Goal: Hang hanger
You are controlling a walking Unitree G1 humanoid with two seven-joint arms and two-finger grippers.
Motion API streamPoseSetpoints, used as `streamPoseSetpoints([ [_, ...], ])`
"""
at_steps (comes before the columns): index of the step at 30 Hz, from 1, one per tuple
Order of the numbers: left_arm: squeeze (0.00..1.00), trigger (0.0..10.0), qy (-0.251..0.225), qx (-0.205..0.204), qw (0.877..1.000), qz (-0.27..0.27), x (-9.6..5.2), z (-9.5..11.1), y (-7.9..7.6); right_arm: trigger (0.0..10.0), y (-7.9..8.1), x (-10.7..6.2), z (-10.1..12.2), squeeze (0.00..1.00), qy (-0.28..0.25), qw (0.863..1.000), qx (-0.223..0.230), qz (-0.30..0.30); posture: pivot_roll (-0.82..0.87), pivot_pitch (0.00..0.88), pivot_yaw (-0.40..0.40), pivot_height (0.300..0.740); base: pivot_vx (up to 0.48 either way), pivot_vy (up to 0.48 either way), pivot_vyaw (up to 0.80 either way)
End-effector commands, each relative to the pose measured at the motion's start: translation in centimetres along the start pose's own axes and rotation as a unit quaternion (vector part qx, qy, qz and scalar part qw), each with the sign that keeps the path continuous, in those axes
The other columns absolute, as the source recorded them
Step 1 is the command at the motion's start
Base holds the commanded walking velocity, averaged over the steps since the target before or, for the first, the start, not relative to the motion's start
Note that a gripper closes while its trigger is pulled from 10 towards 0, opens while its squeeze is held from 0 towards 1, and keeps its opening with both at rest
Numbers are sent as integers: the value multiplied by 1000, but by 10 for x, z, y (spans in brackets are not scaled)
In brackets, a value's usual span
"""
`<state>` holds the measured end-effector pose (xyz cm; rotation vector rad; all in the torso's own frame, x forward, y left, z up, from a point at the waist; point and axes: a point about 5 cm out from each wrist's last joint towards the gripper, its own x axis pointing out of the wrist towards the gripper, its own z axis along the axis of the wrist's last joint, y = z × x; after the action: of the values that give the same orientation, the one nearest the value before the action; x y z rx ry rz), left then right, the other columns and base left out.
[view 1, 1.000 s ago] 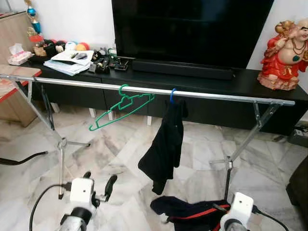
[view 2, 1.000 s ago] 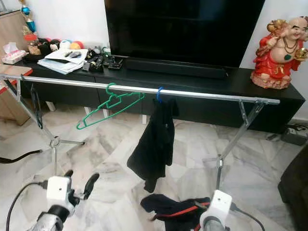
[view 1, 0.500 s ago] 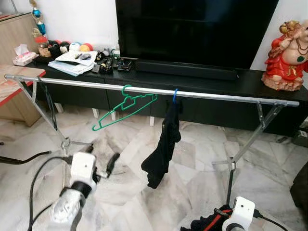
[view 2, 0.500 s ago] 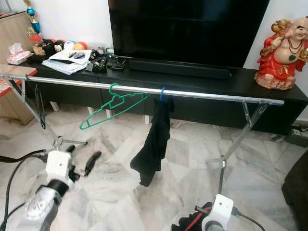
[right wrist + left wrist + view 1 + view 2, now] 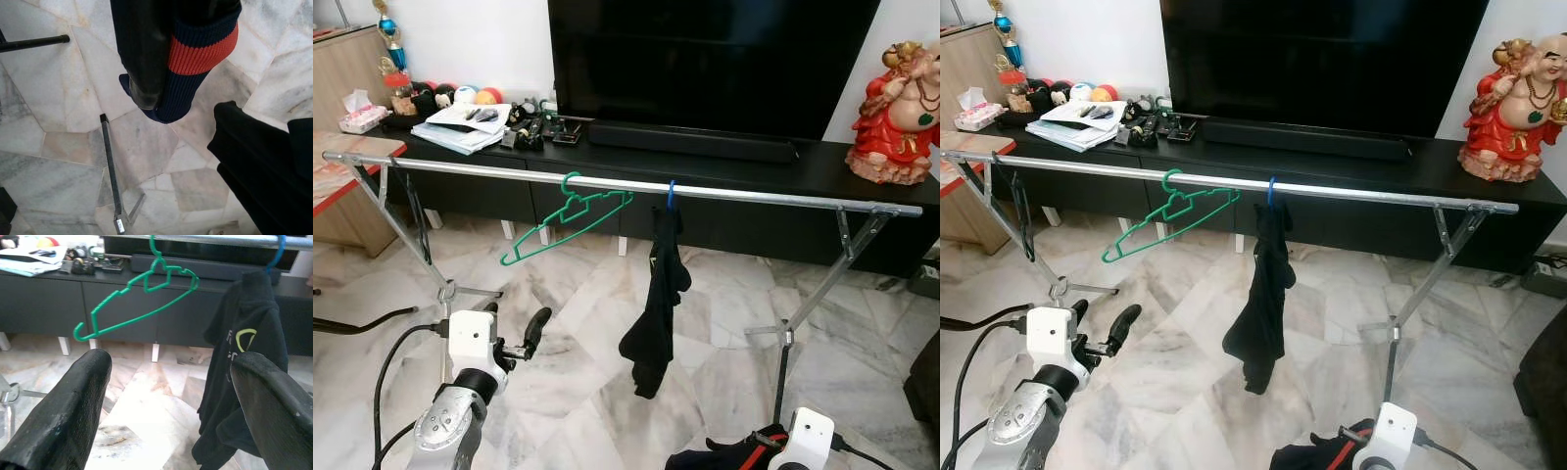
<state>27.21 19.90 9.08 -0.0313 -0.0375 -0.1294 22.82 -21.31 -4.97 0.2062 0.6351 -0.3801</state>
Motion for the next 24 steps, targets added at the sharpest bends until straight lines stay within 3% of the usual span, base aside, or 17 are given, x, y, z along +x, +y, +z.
streamPoseSetpoints([
  [1,0,10000,13,-1,1000,-11,-1,-5,-2,10000,-8,-1,-1,0,-3,1000,9,-15,96,34,7,740,0,0,0],
  [9,0,10000,22,-8,1000,-14,-2,-12,-2,10000,-12,0,2,0,-10,1000,11,-21,92,24,10,740,0,0,0],
  [24,0,10000,31,-5,999,-28,-1,-20,-4,10000,-8,-1,-1,0,-6,1000,9,-16,93,1,18,740,0,256,0],
])
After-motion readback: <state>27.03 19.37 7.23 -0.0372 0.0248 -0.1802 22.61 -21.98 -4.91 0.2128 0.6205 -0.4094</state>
